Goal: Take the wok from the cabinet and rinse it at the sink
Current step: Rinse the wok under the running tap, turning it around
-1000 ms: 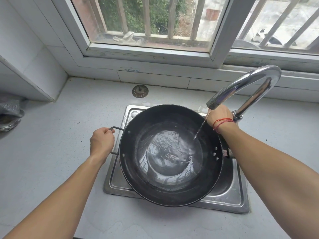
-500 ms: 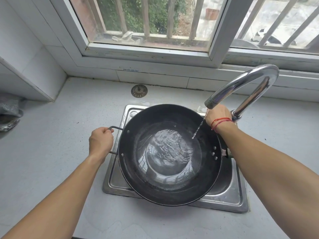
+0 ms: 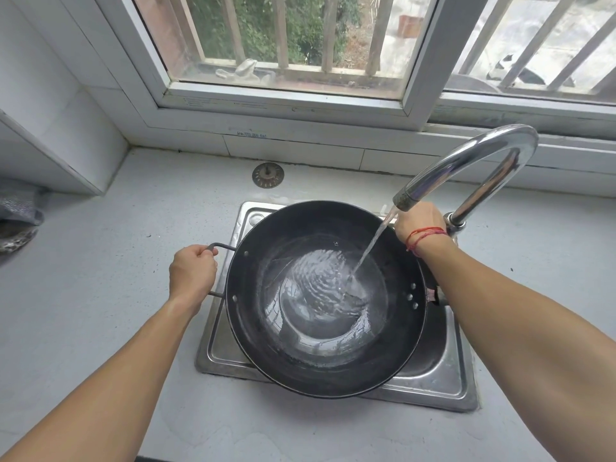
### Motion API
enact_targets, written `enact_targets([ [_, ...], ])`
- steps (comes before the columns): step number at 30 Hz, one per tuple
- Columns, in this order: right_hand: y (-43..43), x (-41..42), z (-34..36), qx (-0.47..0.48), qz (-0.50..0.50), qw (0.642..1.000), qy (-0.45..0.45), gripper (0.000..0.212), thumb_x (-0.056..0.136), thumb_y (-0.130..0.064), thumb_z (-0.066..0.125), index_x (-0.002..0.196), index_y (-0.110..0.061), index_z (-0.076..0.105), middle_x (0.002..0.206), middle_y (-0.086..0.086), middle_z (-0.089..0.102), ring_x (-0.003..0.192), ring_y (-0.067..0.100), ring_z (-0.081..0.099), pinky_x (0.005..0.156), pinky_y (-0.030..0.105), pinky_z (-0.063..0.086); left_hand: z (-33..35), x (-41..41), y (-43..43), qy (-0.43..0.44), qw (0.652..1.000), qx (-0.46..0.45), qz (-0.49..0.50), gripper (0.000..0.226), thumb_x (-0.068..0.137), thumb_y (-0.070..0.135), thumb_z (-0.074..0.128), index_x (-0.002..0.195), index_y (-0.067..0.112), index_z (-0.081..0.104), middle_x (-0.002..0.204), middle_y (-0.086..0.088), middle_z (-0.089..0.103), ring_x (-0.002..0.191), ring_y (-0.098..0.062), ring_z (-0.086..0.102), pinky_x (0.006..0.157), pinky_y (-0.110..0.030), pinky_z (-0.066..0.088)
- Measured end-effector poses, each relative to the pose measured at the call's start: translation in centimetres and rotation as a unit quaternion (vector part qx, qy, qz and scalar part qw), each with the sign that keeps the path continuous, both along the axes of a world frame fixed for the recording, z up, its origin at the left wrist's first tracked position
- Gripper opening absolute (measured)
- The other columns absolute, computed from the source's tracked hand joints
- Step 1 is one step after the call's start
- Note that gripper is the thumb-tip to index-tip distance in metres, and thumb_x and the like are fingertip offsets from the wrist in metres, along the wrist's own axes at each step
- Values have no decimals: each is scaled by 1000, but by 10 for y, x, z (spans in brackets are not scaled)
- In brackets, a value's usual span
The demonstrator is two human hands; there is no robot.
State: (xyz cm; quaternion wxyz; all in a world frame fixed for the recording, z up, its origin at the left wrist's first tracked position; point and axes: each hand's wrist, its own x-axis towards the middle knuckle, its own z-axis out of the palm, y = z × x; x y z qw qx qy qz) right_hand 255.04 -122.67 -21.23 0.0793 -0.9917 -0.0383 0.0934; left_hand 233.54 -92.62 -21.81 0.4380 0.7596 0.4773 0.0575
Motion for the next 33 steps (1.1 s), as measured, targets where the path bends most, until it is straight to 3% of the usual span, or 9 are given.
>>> enact_targets([
  [2, 0, -1, 1, 7, -3, 1000, 1, 8, 93, -6, 51, 93, 0, 56, 64, 8, 46, 72, 31, 56, 69, 36, 51, 0, 0, 0, -1, 1000, 2, -1, 31, 100, 10, 42, 115, 3, 68, 111, -24, 69, 75, -26, 55, 63, -31, 45],
  [4, 0, -1, 1, 19, -13, 1000, 3, 9, 93, -7, 52, 95, 0, 57, 70, 11, 53, 76, 33, 60, 74, 39, 55, 0, 0, 0, -2, 1000, 1, 0, 31, 100, 10, 42, 114, 3, 68, 112, -25, 68, 83, -39, 61, 70, -42, 52],
  [9, -3, 0, 2, 27, -9, 1000, 2, 14, 92, -8, 50, 98, 0, 59, 77, 13, 57, 73, 32, 58, 68, 37, 51, -3, 0, 1, -2, 1000, 7, 2, 29, 100, 10, 43, 112, 5, 69, 110, -24, 69, 76, -22, 52, 68, -40, 47],
  [12, -7, -3, 4, 45, 8, 999, -10, 17, 96, -15, 49, 109, -5, 54, 86, 13, 60, 77, 33, 59, 71, 39, 51, -4, 0, 1, -3, 1000, 6, 4, 29, 99, 10, 43, 112, 5, 69, 102, -23, 68, 74, -26, 54, 66, -36, 45],
  [15, -13, -10, 7, 61, 25, 998, -12, 25, 99, -22, 48, 117, -5, 50, 102, 18, 64, 92, 37, 62, 75, 38, 48, -3, 1, 0, -1, 1000, 10, 8, 30, 99, 12, 43, 113, 4, 69, 94, -19, 66, 77, -33, 56, 71, -44, 49],
  [17, -17, -16, 8, 63, 42, 997, -12, 29, 100, -26, 47, 118, -3, 49, 108, 21, 64, 97, 40, 62, 74, 37, 43, -2, 2, 1, -2, 1000, 12, 13, 31, 97, 13, 43, 109, 6, 70, 101, -23, 69, 79, -31, 57, 77, -51, 53],
  [21, -28, -27, 14, 82, 68, 994, -33, 27, 98, -26, 50, 111, -3, 51, 106, 21, 64, 97, 40, 61, 73, 36, 43, 0, 1, -4, 7, 1000, 24, 13, 32, 98, 13, 42, 111, 6, 70, 112, -25, 68, 104, -47, 62, 87, -54, 53],
  [24, -36, -38, 20, 116, 84, 989, -45, 23, 96, -23, 52, 108, -3, 53, 103, 20, 65, 96, 39, 61, 76, 37, 45, 1, 1, -8, 7, 999, 38, 9, 33, 100, 14, 41, 115, 5, 69, 111, -25, 69, 98, -43, 63, 83, -49, 52],
  [33, -64, -81, 26, 182, 44, 982, -4, 30, 96, -26, 54, 121, -10, 60, 112, 13, 69, 106, 33, 62, 92, 37, 48, 0, 1, -4, 3, 1000, 19, -2, 34, 99, 13, 41, 118, 5, 68, 114, -25, 68, 109, -46, 61, 92, -50, 51],
])
